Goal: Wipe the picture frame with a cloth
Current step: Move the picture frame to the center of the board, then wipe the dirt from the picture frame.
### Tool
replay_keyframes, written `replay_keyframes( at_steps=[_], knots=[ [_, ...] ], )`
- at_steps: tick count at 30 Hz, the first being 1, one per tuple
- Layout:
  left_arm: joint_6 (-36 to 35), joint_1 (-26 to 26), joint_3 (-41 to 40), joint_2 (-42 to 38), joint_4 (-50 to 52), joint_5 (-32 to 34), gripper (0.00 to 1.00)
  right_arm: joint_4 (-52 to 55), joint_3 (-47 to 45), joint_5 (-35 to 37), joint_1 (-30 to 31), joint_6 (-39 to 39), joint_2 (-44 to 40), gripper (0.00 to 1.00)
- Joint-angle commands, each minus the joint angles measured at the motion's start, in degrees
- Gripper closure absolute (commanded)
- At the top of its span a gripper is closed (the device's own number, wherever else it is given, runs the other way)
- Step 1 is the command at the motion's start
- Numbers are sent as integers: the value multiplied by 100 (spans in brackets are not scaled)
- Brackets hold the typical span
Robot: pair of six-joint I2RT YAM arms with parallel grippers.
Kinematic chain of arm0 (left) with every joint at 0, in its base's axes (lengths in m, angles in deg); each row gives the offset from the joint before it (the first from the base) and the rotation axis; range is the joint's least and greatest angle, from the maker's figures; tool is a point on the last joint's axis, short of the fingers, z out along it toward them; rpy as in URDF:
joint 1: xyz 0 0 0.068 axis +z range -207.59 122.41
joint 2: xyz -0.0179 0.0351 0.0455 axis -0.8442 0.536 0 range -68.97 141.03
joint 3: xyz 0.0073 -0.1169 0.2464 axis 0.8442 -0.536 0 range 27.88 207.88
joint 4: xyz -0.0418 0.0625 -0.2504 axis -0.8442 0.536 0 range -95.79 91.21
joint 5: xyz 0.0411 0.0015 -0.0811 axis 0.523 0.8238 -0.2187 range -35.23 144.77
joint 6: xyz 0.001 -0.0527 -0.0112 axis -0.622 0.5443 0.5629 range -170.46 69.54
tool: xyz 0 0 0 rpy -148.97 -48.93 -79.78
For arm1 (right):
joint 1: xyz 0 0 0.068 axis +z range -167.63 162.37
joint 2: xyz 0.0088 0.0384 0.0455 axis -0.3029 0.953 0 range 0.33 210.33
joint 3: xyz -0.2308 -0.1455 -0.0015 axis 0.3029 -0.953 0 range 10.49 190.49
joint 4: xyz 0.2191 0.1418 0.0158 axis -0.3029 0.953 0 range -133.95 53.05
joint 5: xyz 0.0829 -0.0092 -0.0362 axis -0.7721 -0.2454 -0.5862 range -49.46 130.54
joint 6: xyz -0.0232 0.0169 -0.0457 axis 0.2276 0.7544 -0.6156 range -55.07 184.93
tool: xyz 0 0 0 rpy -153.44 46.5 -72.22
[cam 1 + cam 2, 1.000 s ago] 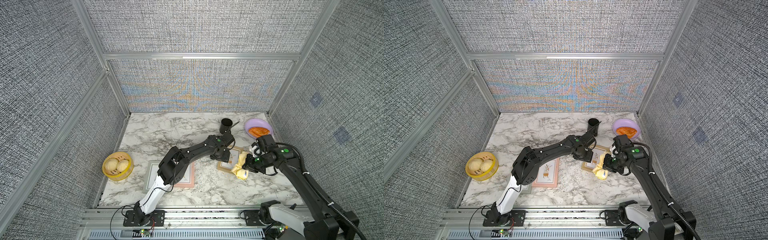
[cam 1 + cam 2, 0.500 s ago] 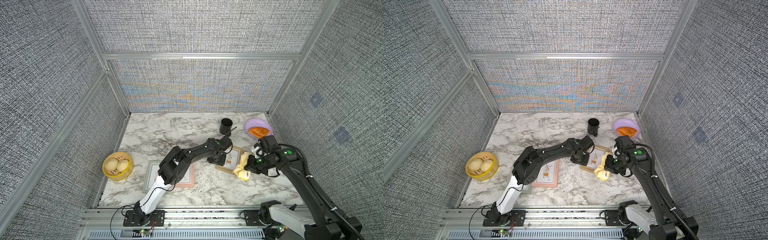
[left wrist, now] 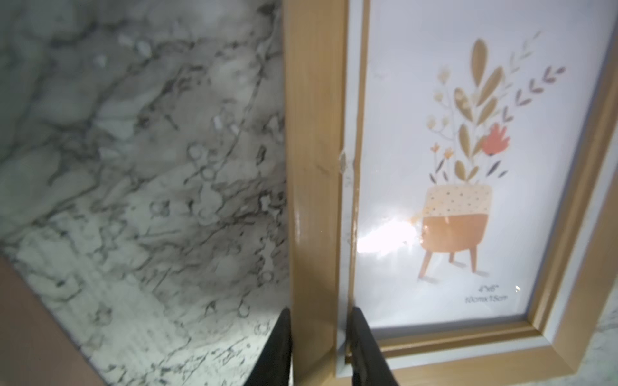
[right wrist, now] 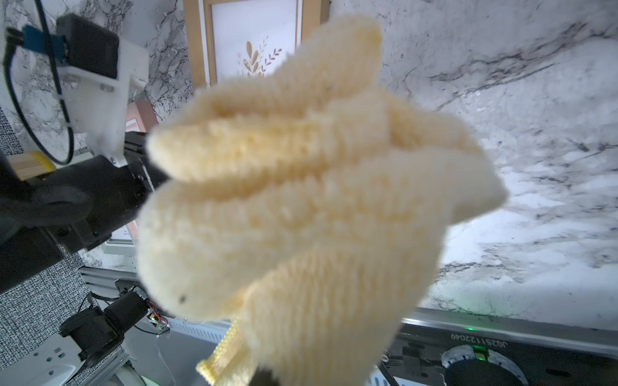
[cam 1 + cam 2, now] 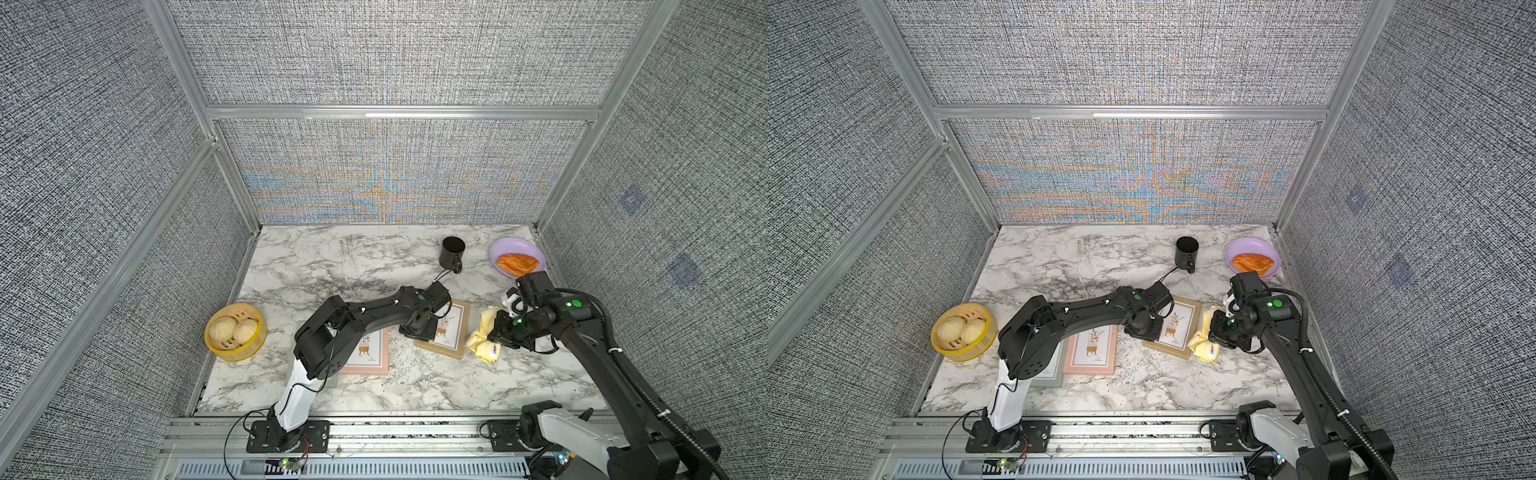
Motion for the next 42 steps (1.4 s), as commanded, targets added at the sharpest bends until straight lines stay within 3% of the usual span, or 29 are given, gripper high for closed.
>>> replay_keyframes(
  at_steps=[1, 9, 17, 22, 26, 31, 42],
  knots=[
    [263, -97, -509, -305, 158, 31, 76, -224, -1, -205, 3, -80, 85, 100],
    [1133, -534, -1650, -1107, 90, 194, 77, -726, -153, -555, 125, -132, 588, 100],
    [1751, -845, -2334, -1577, -92, 219, 74, -1209, 164, -589, 658, -129, 1377, 100],
    [1793, -948, -2264, -1665, -213, 198, 51, -1405, 457, -528, 776, -251, 1889, 100],
    [1742, -940, -2002, -1749, -137, 485, 42, -1444, 891, -445, 802, -470, 2308, 100],
    [1817, -764, -1620, -1747, -7, 961, 40, -1467, 1495, -384, 953, -789, 2900, 100],
    [1242, -71, -1680, -1423, -891, 493, 46, -1771, 1909, -145, 1507, -886, 3686, 100]
  ],
)
